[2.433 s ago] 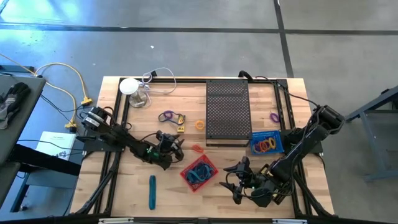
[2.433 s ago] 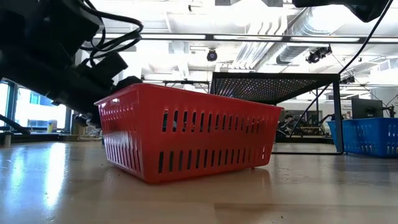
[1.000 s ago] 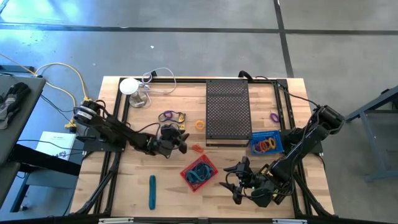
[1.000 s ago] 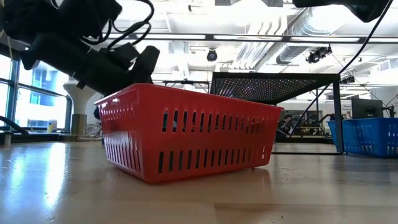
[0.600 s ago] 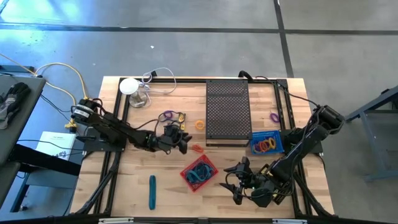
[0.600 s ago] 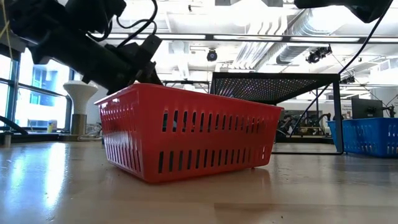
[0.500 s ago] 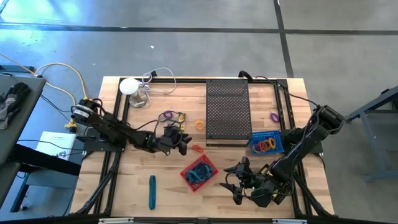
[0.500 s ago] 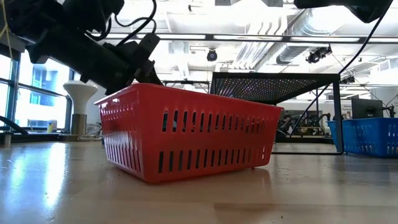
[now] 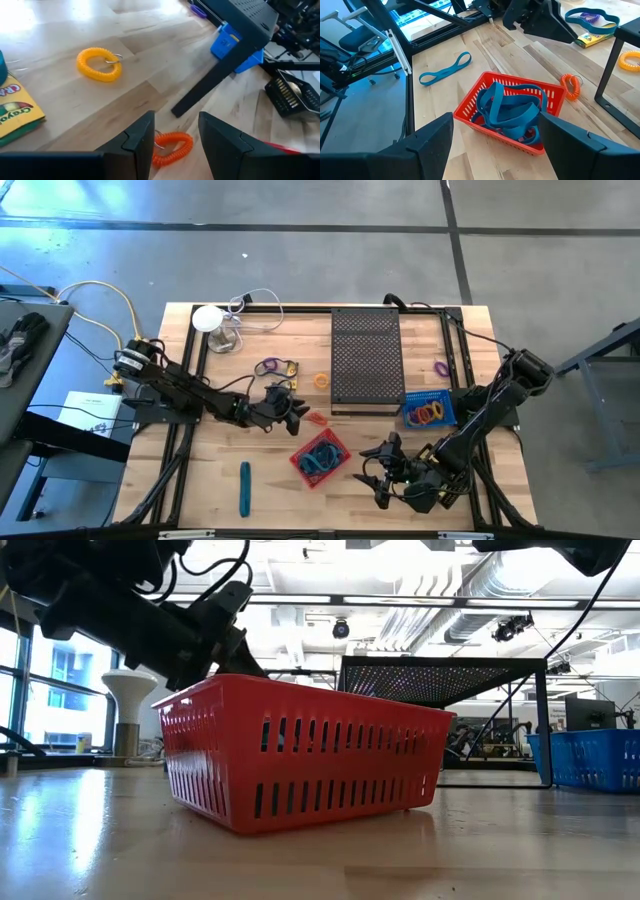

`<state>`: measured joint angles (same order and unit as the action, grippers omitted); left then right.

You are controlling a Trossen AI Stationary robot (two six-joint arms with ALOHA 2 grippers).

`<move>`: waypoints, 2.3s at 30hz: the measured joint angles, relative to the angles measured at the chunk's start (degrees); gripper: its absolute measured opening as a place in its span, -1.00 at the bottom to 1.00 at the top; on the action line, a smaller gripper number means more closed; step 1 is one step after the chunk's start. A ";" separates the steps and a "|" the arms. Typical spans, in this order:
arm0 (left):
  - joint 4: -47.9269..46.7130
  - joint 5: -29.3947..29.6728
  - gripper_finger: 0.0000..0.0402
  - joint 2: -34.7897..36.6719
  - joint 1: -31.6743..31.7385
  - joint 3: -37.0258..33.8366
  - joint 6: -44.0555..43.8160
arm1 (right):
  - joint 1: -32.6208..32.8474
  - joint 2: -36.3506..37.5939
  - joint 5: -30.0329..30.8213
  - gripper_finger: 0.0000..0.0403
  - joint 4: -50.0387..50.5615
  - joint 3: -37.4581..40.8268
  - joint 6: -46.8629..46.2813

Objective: Pick & Place Office Desk Supplies
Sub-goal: Put the small crayon box into the black basket

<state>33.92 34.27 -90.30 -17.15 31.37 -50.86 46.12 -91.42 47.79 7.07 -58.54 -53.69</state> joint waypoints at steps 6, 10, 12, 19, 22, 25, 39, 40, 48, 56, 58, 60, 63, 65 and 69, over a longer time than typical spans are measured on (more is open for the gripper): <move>-0.02 0.01 -0.26 0.00 -0.02 -0.01 1.18 | -0.01 0.00 0.00 0.37 0.02 0.00 0.00; -0.01 0.58 -0.28 0.00 -0.53 -0.01 3.48 | -0.01 0.00 0.00 0.37 0.03 0.00 0.00; -0.01 0.90 -0.34 0.00 -0.66 -0.01 3.75 | -0.01 0.00 0.00 0.37 0.02 0.00 0.00; -0.08 1.11 -0.85 0.00 -0.65 -0.01 4.03 | 0.00 0.00 0.00 0.37 0.04 0.00 0.00; -0.67 1.11 -0.98 0.00 -0.61 -0.01 4.01 | -0.01 0.00 0.00 0.37 0.02 0.00 0.00; -0.92 1.13 -0.98 0.00 -0.61 -0.04 3.47 | 0.00 0.00 0.00 0.37 0.02 0.00 0.00; -3.05 2.05 -0.67 0.00 -0.61 -0.06 8.86 | 0.00 0.00 0.00 0.37 0.02 0.00 0.20; -3.05 2.14 -0.58 0.00 -0.61 -0.06 8.88 | -0.01 0.00 0.01 0.37 0.04 0.00 0.37; -4.39 9.48 0.19 0.00 -0.57 -0.06 9.03 | -0.01 0.00 0.02 0.37 0.02 0.00 0.59; -8.20 8.69 0.45 0.00 -0.59 -0.04 9.01 | -0.01 0.00 0.02 0.37 0.00 0.00 0.59; -11.77 10.58 0.45 0.00 -0.59 -0.04 9.02 | -0.01 0.00 0.02 0.37 0.02 0.00 0.59; -15.53 13.08 0.45 0.00 -0.84 -0.04 8.52 | -0.01 0.00 0.02 0.37 0.02 0.00 0.59; -20.03 16.21 0.45 -0.06 -1.23 -0.04 4.13 | 0.01 0.00 0.02 0.37 0.02 0.00 0.59; -20.40 17.25 0.45 -0.88 -1.42 -0.04 2.25 | 0.00 0.00 0.01 0.37 0.00 0.00 0.59; -19.42 18.02 0.45 -4.37 -1.42 -0.01 -1.43 | -0.01 0.00 0.02 0.37 -0.02 0.00 0.59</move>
<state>14.50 52.29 -94.67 -18.57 31.35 -52.29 46.11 -91.42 47.81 7.05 -58.54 -53.10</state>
